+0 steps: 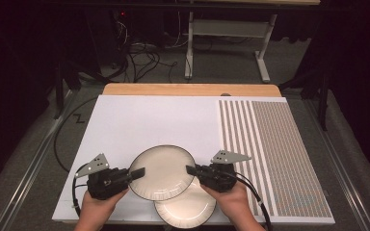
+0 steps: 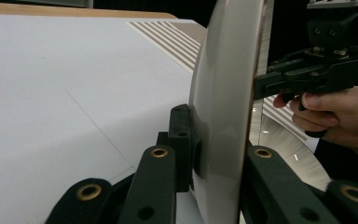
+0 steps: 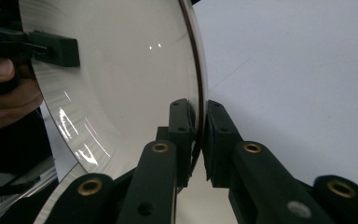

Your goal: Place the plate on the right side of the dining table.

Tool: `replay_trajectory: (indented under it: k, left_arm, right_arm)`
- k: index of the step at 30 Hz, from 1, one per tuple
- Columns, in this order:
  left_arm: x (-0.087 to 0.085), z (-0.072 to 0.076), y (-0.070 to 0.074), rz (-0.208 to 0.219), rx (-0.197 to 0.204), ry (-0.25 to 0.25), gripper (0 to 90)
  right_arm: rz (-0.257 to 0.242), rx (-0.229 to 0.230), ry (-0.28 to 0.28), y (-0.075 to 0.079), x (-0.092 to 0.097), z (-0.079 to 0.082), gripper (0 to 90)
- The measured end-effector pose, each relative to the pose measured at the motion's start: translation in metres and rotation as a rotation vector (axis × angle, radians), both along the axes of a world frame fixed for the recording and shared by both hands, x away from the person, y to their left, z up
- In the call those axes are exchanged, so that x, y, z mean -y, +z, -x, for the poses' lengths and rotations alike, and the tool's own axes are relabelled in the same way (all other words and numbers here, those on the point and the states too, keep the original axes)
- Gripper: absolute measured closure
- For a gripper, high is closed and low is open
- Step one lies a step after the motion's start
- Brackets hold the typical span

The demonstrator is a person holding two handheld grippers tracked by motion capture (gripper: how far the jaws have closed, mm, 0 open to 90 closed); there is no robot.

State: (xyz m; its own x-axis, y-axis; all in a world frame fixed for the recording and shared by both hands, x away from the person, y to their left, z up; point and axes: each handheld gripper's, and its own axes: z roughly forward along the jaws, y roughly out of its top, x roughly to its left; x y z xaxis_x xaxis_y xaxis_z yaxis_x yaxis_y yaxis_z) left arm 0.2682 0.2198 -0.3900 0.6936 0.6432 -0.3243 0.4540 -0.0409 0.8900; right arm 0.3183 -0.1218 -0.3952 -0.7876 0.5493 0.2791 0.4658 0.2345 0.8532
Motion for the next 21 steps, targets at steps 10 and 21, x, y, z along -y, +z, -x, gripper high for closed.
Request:
replay_trajectory:
  k: [10,21]
  left_arm:
    - [0.014,0.001,0.006,-0.012,0.006,-0.004,79.3]
    - [0.039,-0.008,0.021,-0.011,-0.009,-0.05,79.1]
  right_arm:
    - [-0.018,0.017,-0.017,0.012,0.014,0.005,87.2]
    - [-0.018,0.039,-0.052,0.03,0.039,0.011,87.2]
